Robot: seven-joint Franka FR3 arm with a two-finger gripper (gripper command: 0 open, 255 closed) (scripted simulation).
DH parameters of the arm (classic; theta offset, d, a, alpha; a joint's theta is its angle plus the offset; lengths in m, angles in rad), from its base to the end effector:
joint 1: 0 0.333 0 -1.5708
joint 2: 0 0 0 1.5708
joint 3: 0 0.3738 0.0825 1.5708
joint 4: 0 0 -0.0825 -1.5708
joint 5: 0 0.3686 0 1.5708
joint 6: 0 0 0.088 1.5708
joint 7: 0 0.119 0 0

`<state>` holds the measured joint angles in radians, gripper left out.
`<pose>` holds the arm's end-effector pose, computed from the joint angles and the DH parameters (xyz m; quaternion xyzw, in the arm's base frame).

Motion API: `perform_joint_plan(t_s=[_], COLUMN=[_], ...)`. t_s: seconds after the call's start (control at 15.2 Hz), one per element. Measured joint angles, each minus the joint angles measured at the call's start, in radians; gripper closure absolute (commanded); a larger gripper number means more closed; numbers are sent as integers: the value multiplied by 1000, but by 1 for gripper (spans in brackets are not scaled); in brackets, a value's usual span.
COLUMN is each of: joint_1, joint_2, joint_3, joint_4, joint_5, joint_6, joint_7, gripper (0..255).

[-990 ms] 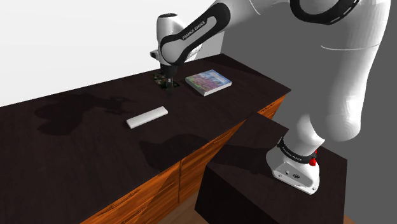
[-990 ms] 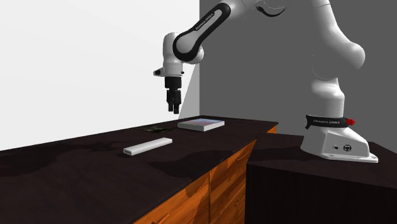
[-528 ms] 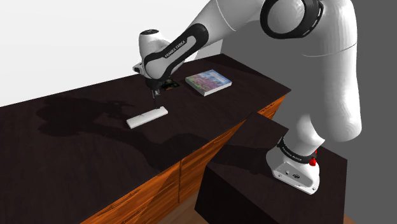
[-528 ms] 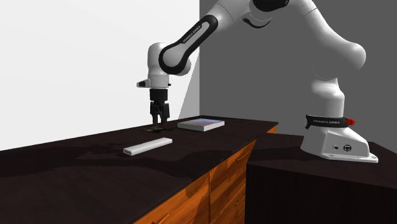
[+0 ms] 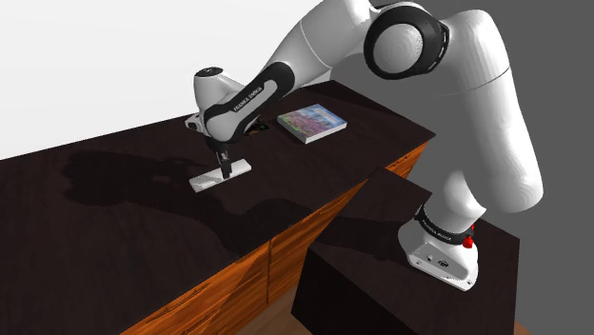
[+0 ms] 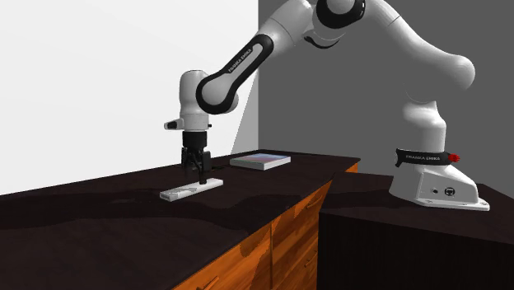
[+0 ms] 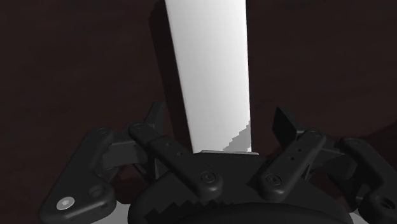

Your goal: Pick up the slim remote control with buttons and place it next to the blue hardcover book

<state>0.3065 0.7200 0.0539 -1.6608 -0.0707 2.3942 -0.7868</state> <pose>0.6688 0.2445 0.2323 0.8295 0.5584 0.0059 0.0079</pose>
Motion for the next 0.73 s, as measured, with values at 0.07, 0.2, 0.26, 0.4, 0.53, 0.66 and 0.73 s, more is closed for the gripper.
perform_joint_plan(t_s=[0.07, 0.2, 0.26, 0.4, 0.53, 0.66, 0.73], joint_1=[0, 1, 2, 2, 2, 2, 2], joint_2=[11, 39, 46, 50, 51, 51, 51], joint_3=[-1, -2, -2, -3, -3, -3, -3], joint_4=[2, 17, 18, 17, 17, 17, 17], joint_5=[-1, -2, -3, -3, -3, -3, -3], joint_6=[9, 23, 28, 33, 34, 34, 34], joint_7=[0, 0, 2, 1, 1, 1, 1], gripper=[0, 0, 0, 0, 0, 0, 255])
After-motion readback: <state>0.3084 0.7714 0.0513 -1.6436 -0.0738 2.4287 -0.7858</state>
